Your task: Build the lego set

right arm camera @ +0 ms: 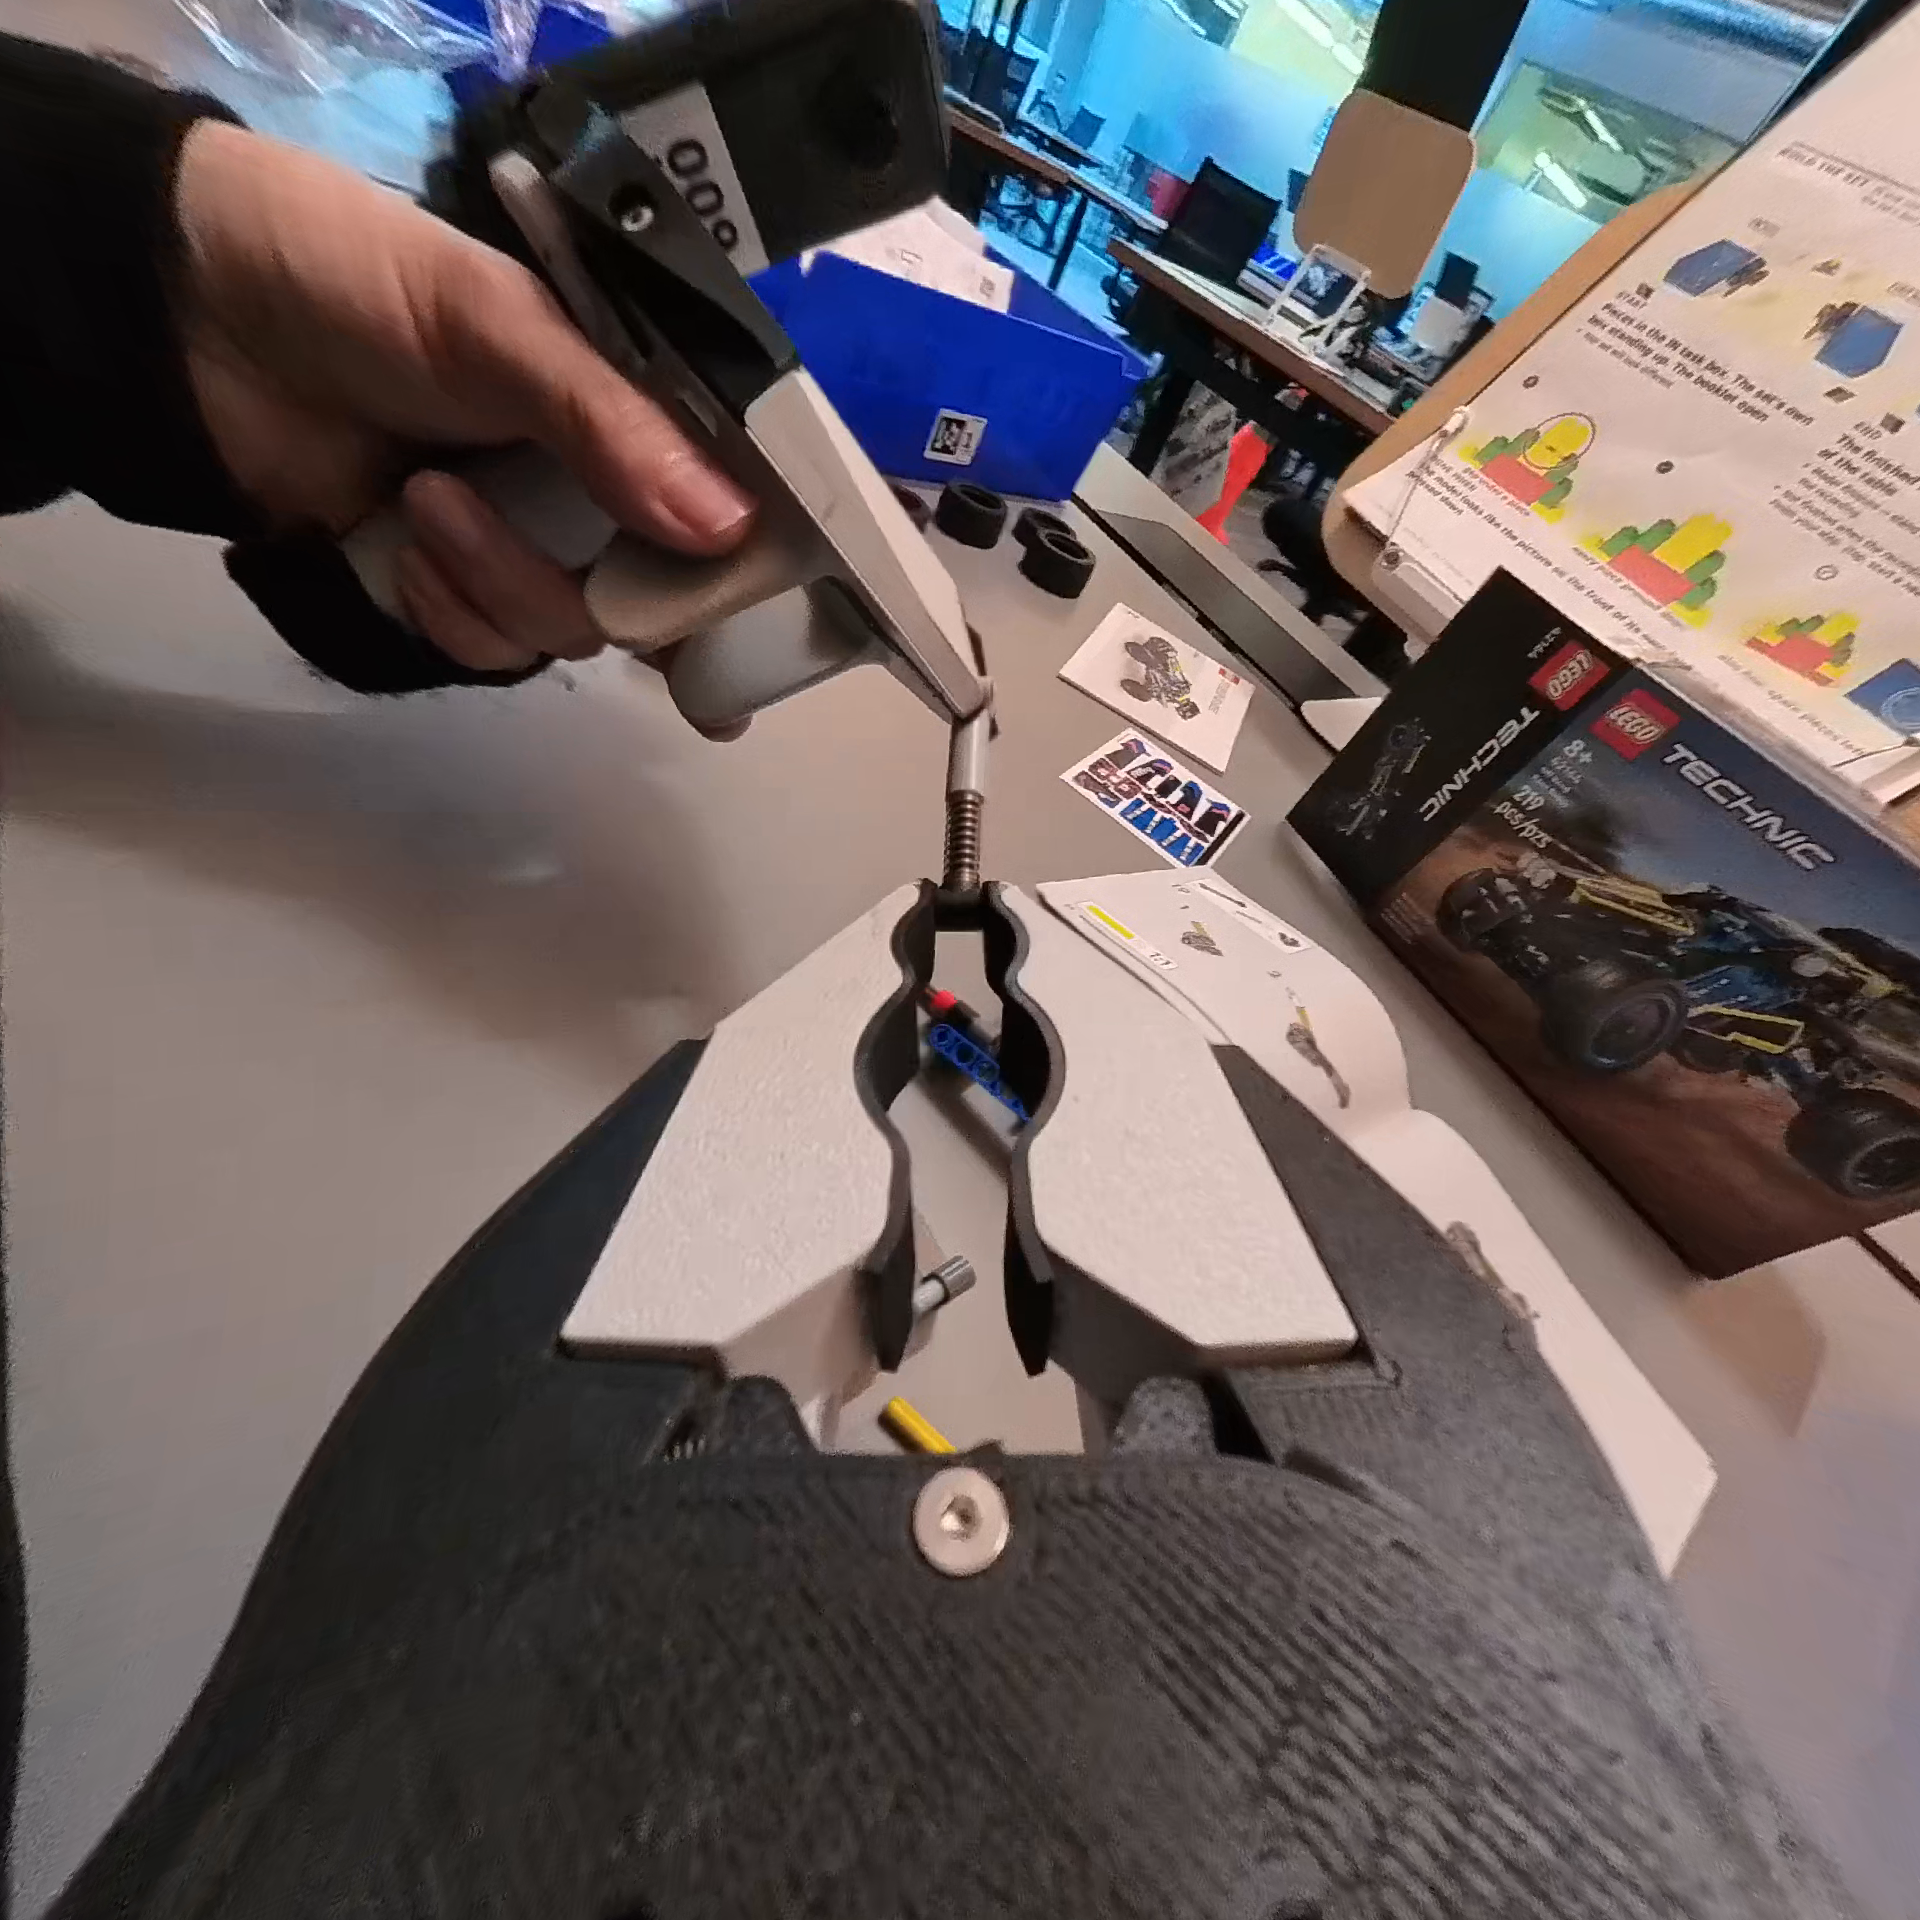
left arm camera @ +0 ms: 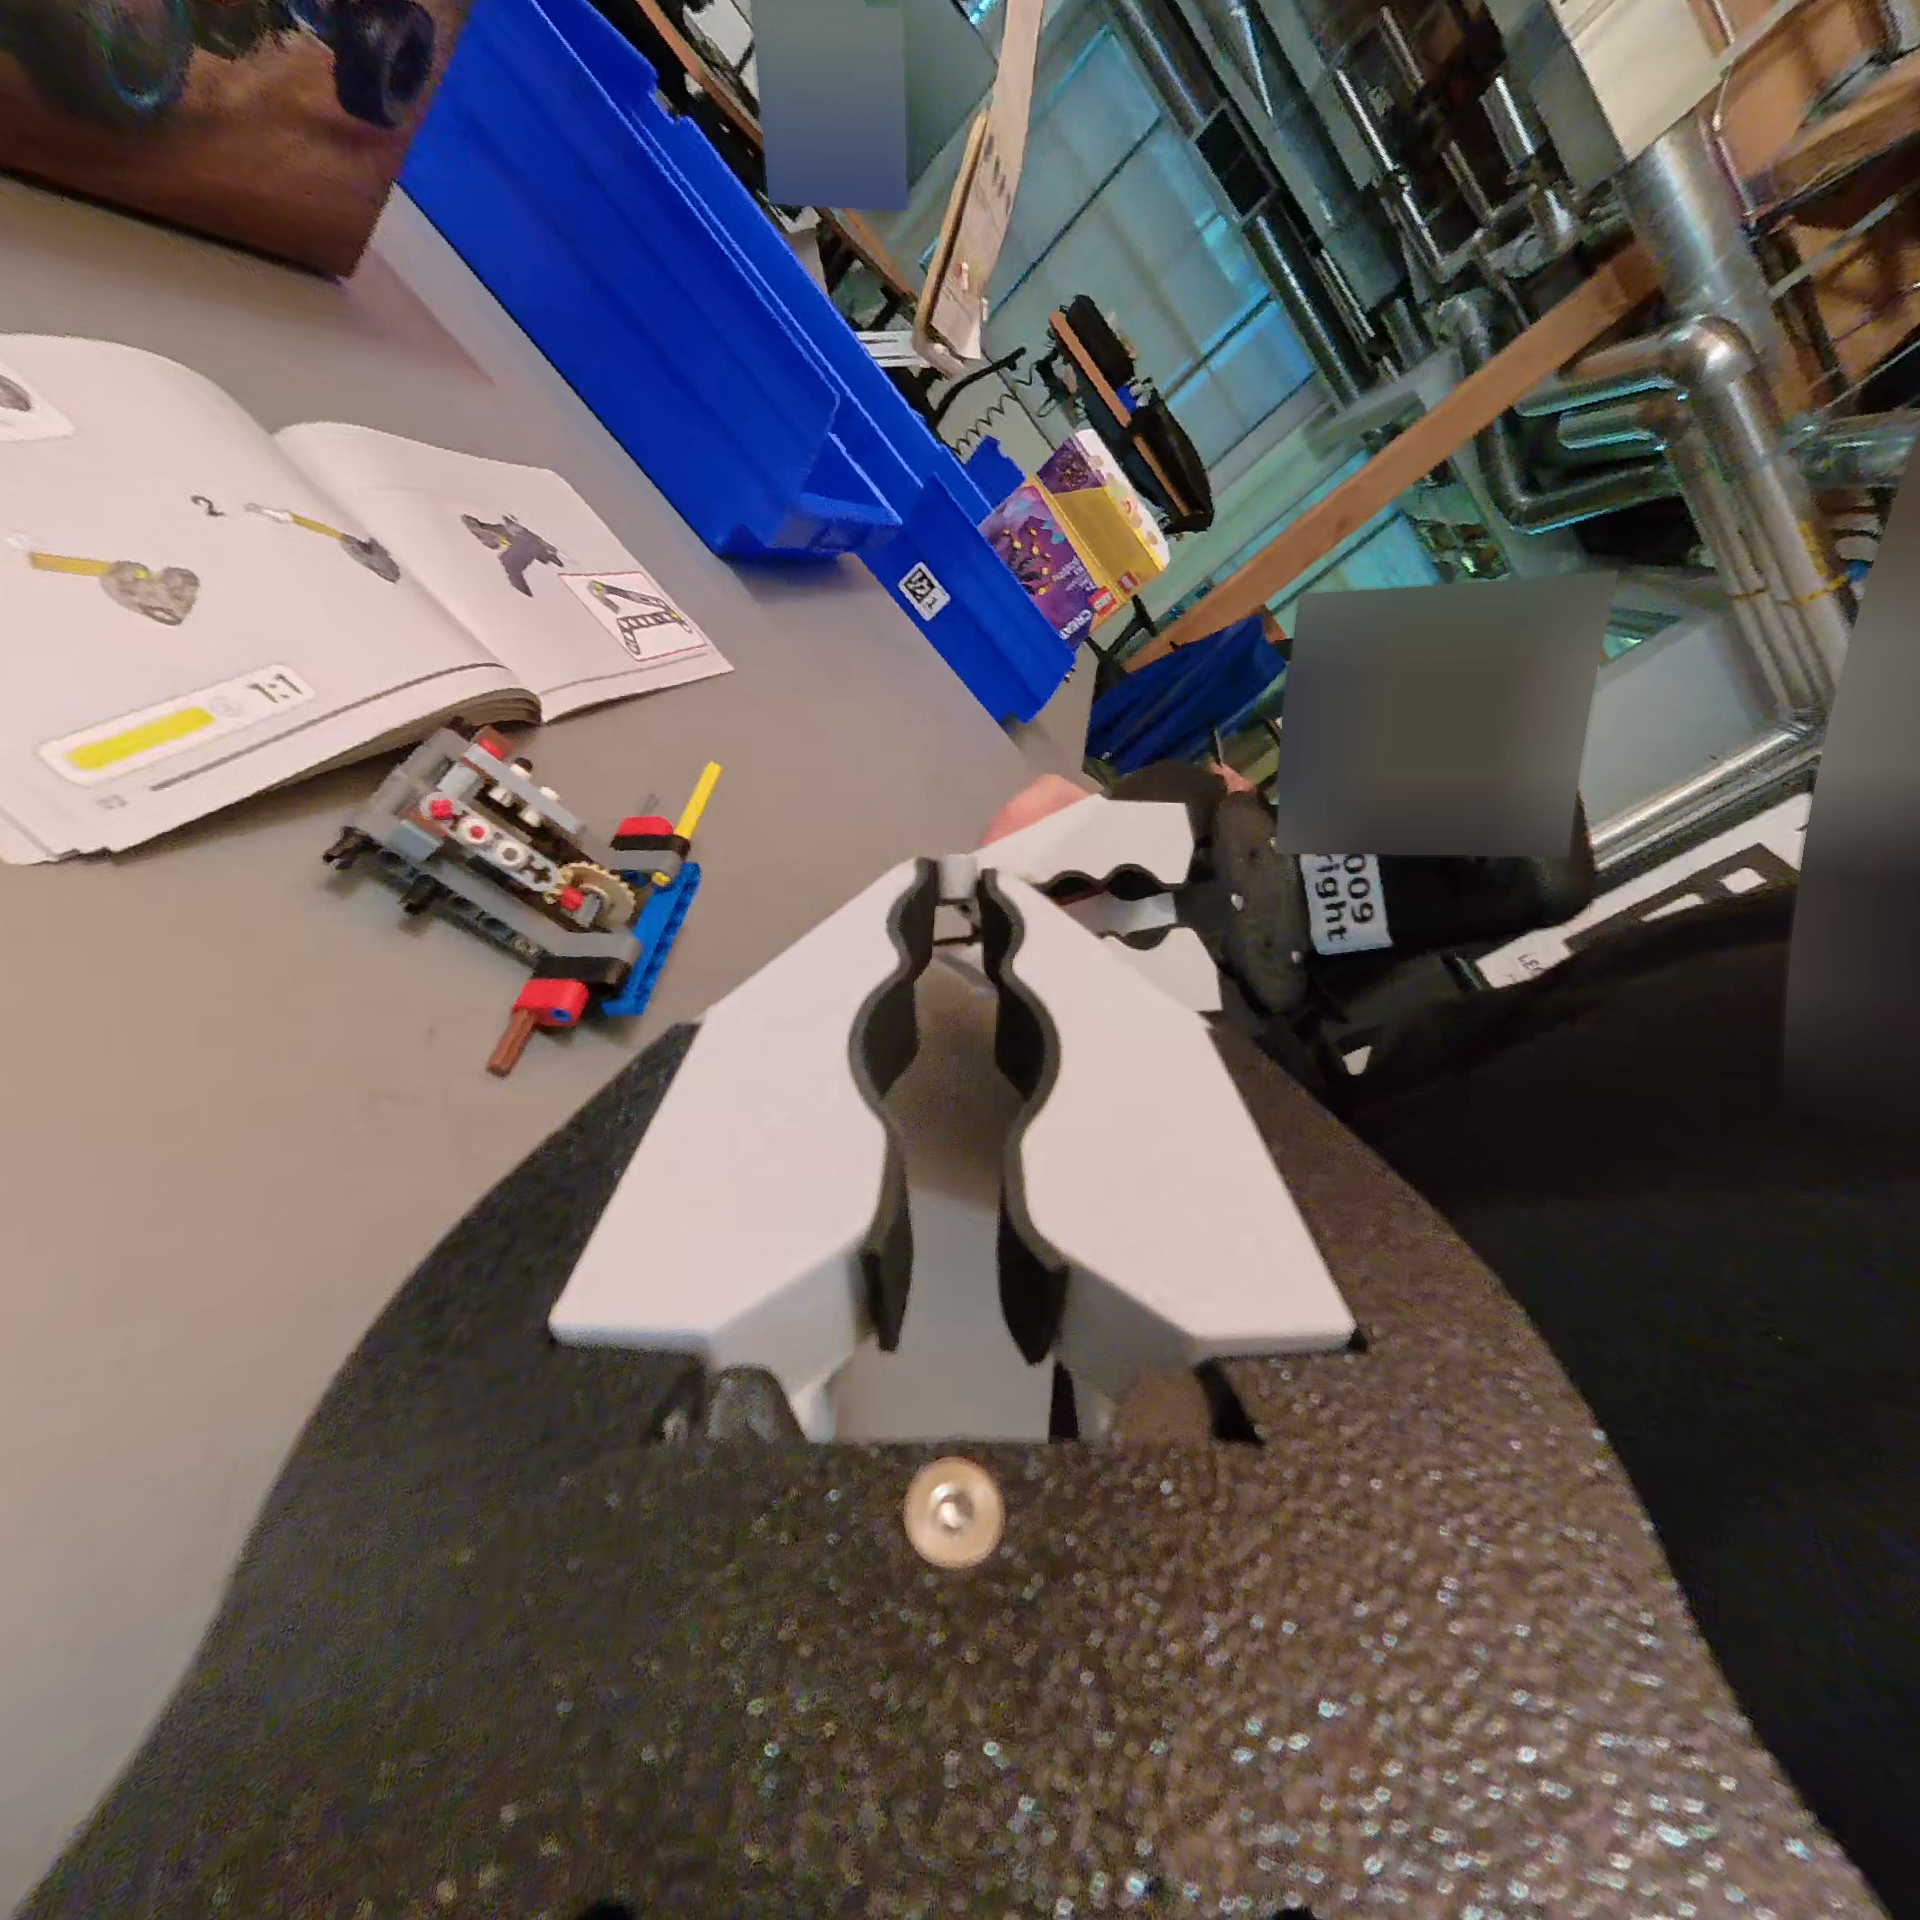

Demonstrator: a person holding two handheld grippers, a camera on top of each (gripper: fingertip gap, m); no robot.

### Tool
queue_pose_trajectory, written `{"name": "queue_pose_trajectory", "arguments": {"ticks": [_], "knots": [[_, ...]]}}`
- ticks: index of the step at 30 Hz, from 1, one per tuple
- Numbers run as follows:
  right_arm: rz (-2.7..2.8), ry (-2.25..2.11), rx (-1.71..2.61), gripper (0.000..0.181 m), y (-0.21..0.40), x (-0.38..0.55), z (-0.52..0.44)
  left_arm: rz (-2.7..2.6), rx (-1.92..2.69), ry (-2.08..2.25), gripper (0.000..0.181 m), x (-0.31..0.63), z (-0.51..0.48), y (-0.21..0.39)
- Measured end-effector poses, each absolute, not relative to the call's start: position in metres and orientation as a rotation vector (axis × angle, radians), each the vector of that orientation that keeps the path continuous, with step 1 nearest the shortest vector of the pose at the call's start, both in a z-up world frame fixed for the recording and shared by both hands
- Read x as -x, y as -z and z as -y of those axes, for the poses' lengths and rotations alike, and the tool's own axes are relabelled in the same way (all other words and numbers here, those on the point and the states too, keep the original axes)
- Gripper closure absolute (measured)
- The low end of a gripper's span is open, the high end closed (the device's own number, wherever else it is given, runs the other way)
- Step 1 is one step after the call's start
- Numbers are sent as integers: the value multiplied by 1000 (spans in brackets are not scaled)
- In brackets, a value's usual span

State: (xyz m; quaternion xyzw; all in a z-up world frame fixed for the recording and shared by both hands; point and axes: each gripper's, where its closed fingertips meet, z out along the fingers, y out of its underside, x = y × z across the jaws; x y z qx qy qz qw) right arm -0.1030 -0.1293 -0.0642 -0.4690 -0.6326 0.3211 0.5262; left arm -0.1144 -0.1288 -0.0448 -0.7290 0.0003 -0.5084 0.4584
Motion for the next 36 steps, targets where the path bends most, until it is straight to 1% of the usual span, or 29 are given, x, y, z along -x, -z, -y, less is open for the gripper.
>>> {"name": "queue_pose_trajectory", "arguments": {"ticks": [1,3,4,9,12,14,16,18,22,26,30,36], "knots": [[1525,-795,1124,174,64,99,130,0,1790,1277,175,113,129,44],[1562,-785,1184,160,69,84,119,27,1809,1297,175,117,127,50],[1577,-758,1248,158,75,72,109,45,1824,1314,176,119,127,55],[1589,-716,1612,154,112,10,68,157,1848,1398,176,132,126,70],[1652,-788,1778,147,136,-2,77,189,1843,1439,175,133,125,75],[1726,-778,1712,145,143,1,87,199,1853,1444,176,131,124,79],[1767,-657,1607,145,146,6,83,201,1865,1454,176,127,125,82],[1776,-642,1595,142,147,12,81,198,1868,1464,175,123,126,84],[1703,-877,1699,144,139,23,95,207,1883,1440,176,122,129,89],[1702,-736,1778,146,151,19,86,223,1864,1441,176,122,130,90],[1717,-746,1767,163,154,20,90,234,1865,1435,176,121,130,92],[1753,-717,1681,163,153,17,89,235,1872,1410,175,118,130,92]]}}
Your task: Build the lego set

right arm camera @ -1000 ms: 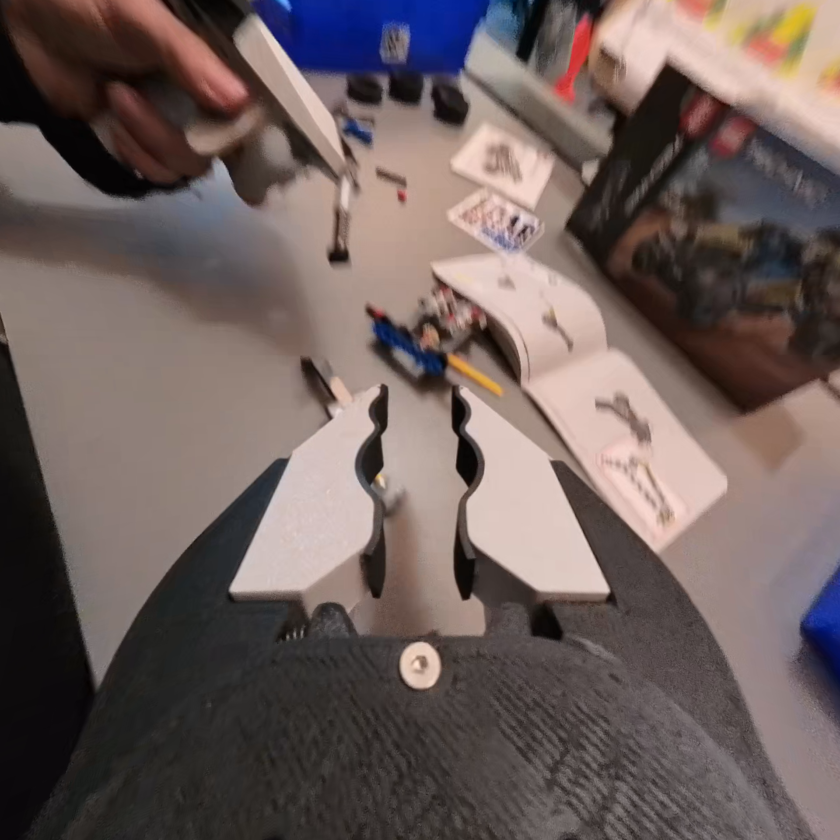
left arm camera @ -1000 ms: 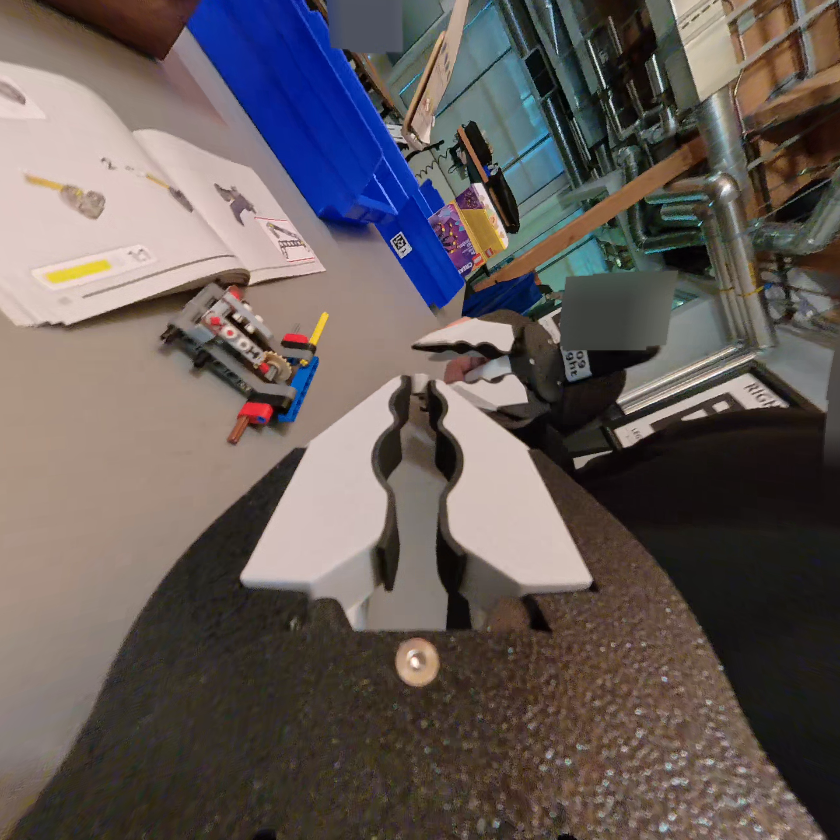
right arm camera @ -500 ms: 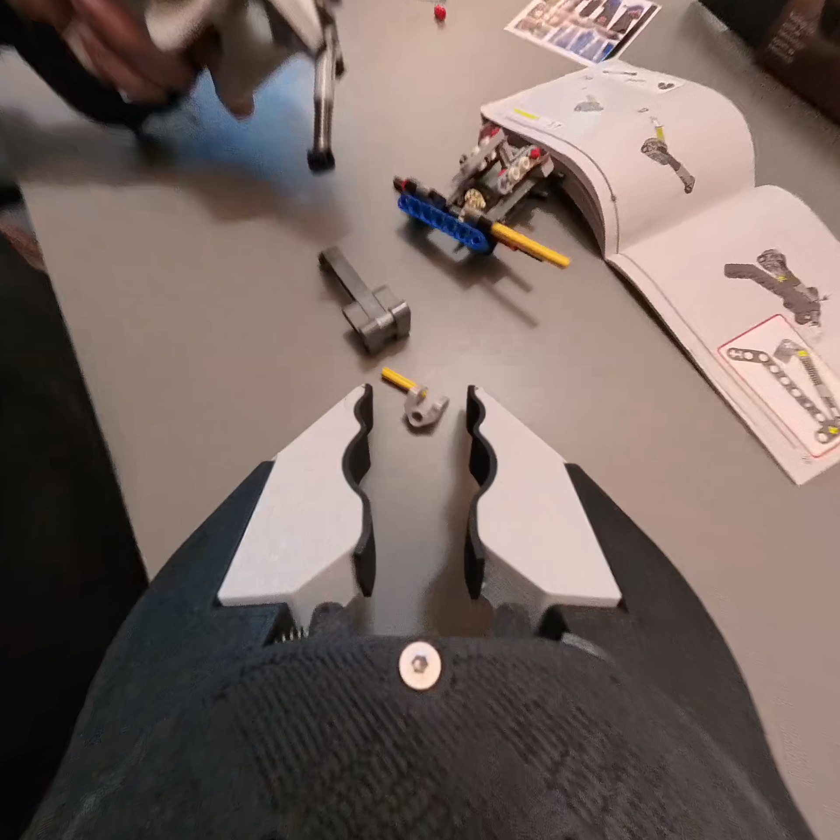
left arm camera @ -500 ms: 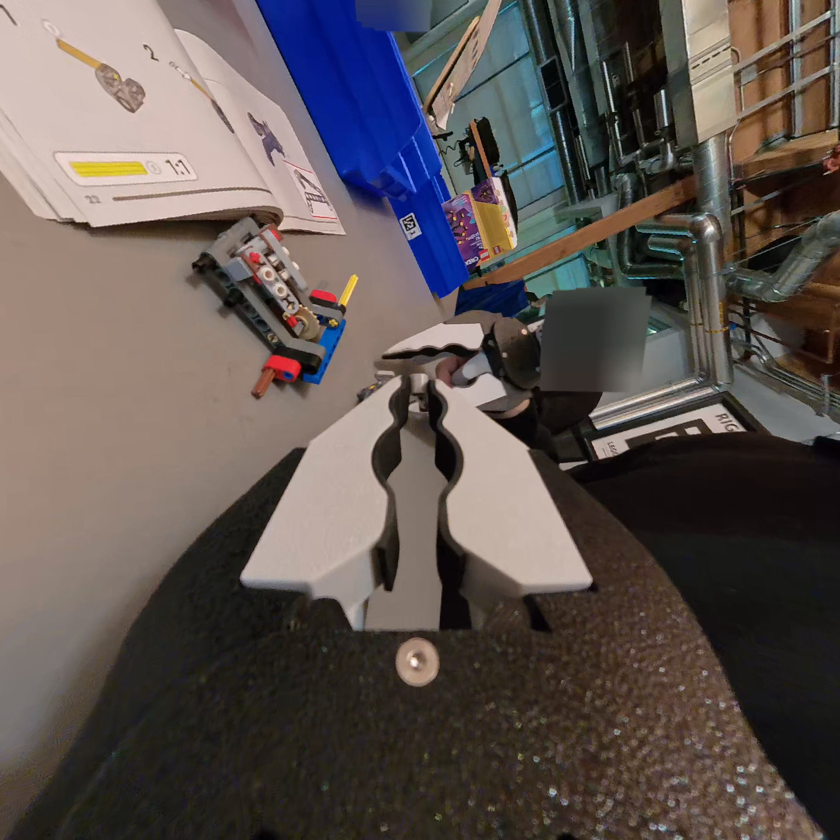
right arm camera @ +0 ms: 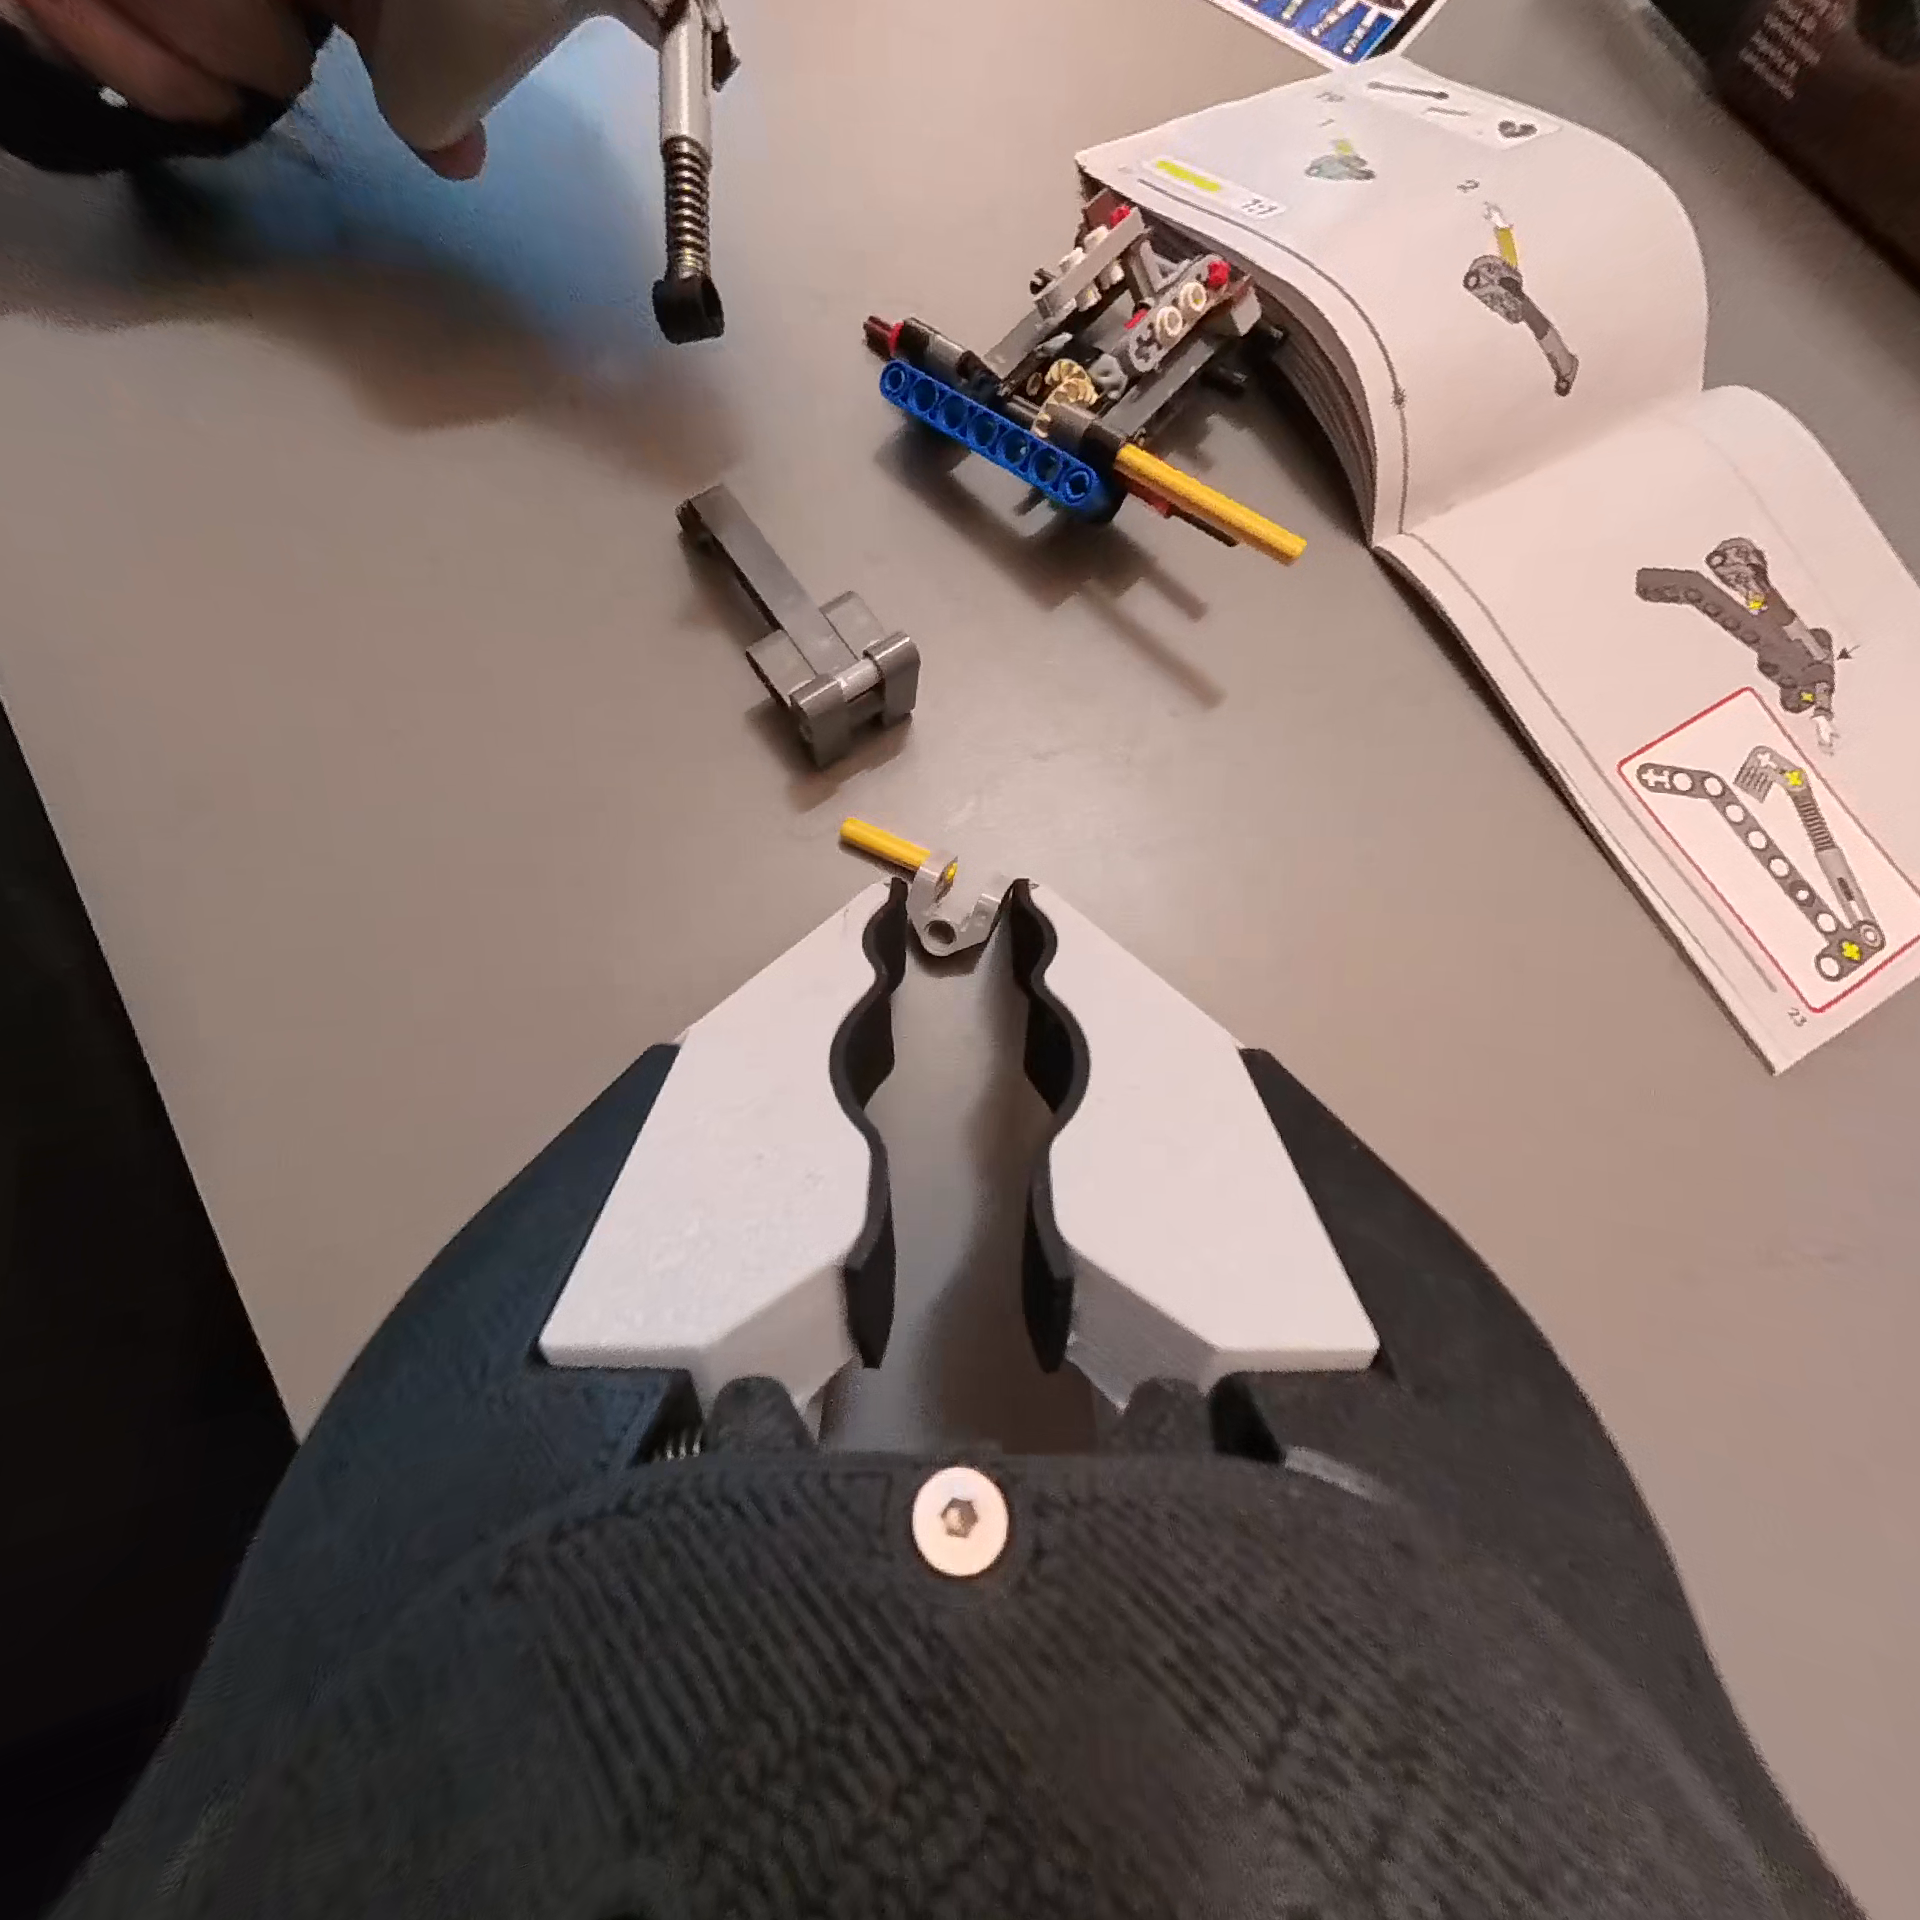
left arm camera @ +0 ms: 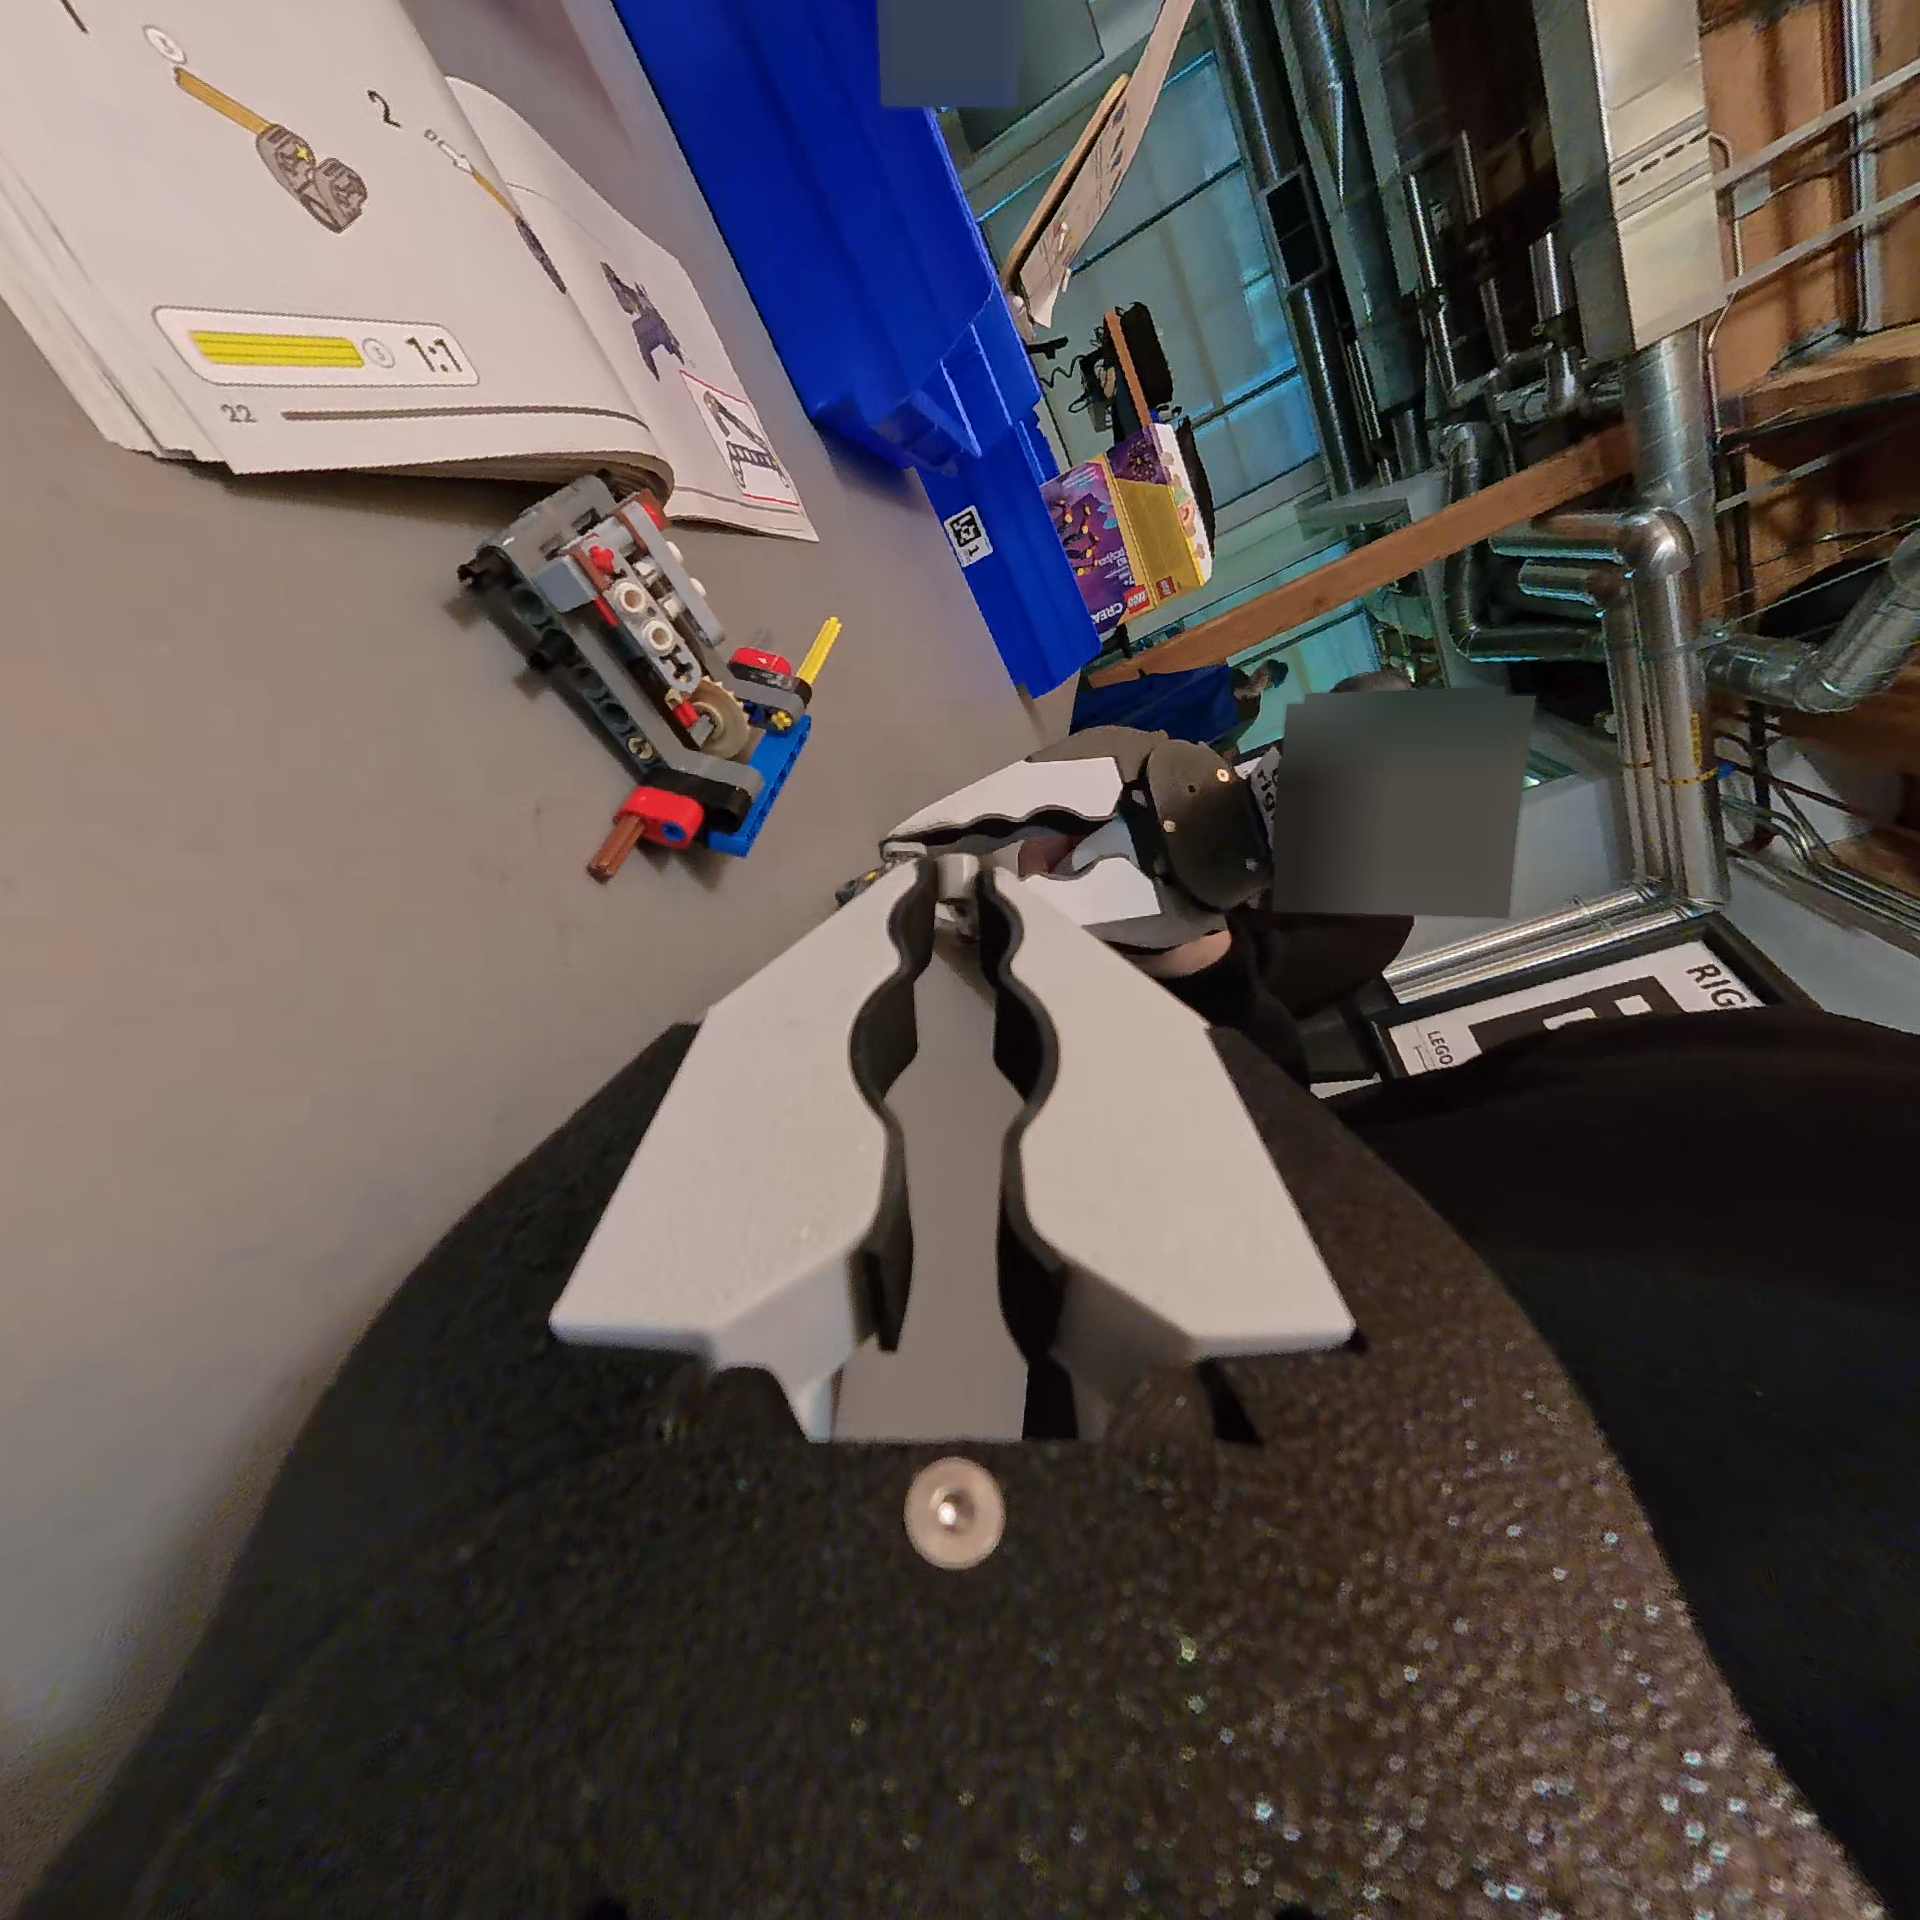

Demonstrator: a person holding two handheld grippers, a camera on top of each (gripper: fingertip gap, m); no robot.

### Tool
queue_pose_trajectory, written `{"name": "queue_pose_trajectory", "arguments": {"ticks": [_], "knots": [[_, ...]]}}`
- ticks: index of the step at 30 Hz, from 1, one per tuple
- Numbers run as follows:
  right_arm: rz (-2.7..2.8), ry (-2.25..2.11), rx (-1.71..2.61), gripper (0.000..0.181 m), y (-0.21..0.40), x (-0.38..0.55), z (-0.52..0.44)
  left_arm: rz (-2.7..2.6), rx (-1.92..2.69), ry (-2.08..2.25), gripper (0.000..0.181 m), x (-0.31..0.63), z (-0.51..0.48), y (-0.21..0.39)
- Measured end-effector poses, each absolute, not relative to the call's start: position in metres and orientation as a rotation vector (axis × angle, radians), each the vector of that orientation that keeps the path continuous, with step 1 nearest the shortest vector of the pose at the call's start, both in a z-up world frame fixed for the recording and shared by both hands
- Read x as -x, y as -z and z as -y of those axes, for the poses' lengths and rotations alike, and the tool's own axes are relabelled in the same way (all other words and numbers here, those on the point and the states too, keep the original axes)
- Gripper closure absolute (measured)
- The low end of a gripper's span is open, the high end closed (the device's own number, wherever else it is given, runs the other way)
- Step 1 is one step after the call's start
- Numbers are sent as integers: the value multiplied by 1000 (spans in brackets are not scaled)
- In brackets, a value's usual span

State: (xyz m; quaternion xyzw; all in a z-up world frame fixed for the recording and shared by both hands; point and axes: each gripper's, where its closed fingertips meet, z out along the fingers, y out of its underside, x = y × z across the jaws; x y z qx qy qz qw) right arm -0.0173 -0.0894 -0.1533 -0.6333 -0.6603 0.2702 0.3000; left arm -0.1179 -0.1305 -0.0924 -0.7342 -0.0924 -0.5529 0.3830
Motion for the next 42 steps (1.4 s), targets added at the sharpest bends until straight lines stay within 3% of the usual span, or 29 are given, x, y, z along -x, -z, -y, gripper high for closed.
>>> {"name": "queue_pose_trajectory", "arguments": {"ticks": [4,10,18,42], "knots": [[1765,-702,1613,164,147,15,89,259,1857,1406,176,116,131,92],[1690,-808,1171,164,86,52,126,304,1794,1434,176,115,135,85],[1720,-807,971,164,88,100,155,339,1729,1409,176,133,148,76],[1613,-1069,785,166,62,124,175,479,1489,1659,176,158,169,60]]}}
